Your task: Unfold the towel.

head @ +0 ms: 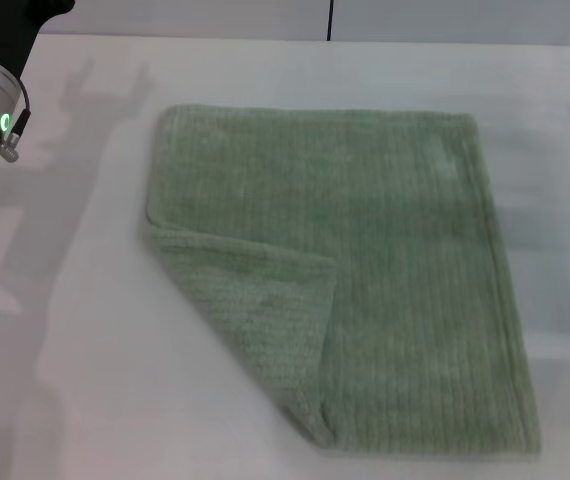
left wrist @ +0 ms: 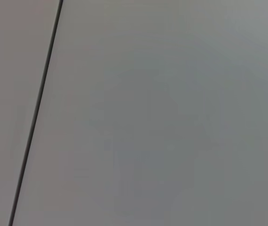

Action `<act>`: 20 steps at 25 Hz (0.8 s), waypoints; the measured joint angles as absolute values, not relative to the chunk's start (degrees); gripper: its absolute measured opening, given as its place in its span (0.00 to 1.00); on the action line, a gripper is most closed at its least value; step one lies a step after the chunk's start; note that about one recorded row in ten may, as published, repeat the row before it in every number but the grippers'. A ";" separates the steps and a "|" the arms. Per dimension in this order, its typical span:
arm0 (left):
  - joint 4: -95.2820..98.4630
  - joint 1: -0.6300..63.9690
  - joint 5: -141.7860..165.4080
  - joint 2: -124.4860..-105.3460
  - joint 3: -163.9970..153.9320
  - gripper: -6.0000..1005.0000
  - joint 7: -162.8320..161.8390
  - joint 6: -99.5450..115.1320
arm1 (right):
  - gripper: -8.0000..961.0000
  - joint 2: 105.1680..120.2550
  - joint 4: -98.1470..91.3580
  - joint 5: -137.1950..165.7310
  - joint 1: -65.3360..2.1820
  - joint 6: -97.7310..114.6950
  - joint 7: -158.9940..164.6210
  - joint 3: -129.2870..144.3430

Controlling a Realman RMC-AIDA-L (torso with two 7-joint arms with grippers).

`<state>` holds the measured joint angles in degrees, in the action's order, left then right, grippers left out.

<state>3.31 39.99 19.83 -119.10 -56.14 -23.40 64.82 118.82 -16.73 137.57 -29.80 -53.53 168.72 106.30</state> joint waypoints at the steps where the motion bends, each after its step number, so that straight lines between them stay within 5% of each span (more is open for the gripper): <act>1: 3.31 39.99 19.83 -119.10 -56.14 0.81 -23.40 64.82 | 0.75 118.82 -16.73 137.57 -29.80 -53.53 168.72 106.30; 20: 3.42 41.16 20.07 -119.09 -56.51 0.80 -23.33 63.63 | 0.75 118.83 -16.44 137.72 -30.23 -53.52 168.66 106.36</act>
<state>3.42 41.16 20.07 -119.09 -56.51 -23.33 63.63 118.83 -16.44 137.72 -30.23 -53.52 168.66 106.36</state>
